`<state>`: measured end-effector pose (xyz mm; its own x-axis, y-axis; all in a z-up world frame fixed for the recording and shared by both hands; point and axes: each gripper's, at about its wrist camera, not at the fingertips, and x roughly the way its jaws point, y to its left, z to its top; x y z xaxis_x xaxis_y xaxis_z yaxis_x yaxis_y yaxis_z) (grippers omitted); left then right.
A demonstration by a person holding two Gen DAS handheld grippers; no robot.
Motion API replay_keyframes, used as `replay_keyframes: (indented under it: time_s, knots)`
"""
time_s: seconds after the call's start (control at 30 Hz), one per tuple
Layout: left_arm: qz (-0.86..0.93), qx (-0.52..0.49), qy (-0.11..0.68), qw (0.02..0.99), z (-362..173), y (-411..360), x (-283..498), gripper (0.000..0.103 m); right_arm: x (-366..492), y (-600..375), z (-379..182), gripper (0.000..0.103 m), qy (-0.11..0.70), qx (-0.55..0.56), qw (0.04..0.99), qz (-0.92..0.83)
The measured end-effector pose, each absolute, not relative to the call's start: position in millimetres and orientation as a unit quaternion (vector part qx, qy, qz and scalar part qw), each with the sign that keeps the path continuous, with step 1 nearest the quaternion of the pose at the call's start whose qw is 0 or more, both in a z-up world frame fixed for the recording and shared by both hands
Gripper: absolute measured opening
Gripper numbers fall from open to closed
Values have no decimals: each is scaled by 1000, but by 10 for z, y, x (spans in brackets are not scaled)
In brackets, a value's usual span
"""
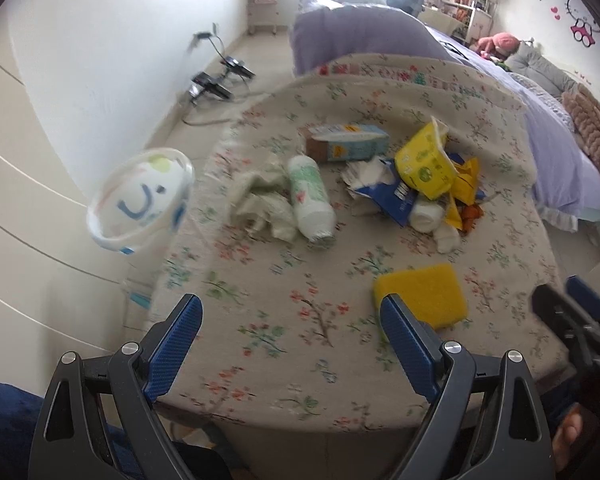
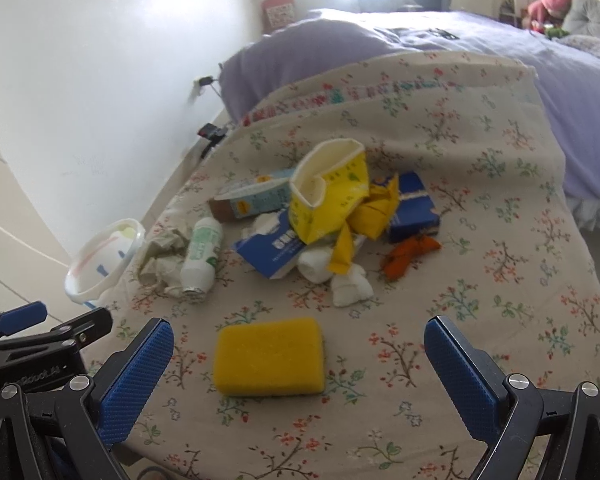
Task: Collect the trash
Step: 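Grasp the yellow sponge with the left gripper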
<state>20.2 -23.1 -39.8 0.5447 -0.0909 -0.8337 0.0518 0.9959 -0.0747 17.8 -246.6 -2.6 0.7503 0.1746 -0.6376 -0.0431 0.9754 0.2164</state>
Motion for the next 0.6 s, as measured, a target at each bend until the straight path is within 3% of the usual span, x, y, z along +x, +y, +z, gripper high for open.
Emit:
replay_keyframes:
  time_s: [0.13, 0.23, 0.37, 0.47, 0.6]
  knots:
    - [-94, -82, 525, 842, -645, -313, 326, 91, 302, -2564, -245, 103, 423, 80, 902, 21]
    - [-109, -84, 539, 831, -785, -491, 383, 83, 378, -2740, -446, 103, 454, 97, 886, -9]
    - [-134, -88, 555, 816, -965, -776, 530, 64, 364, -2937, -541, 103, 489, 139, 861, -30]
    - [-157, -78, 569, 803, -1149, -977, 630, 43, 357, -3015, -576, 103, 493, 147, 857, -40]
    - [-160, -69, 558, 811, -1134, -1007, 631, 32, 378, -3083, -624, 103, 494, 167, 852, -45]
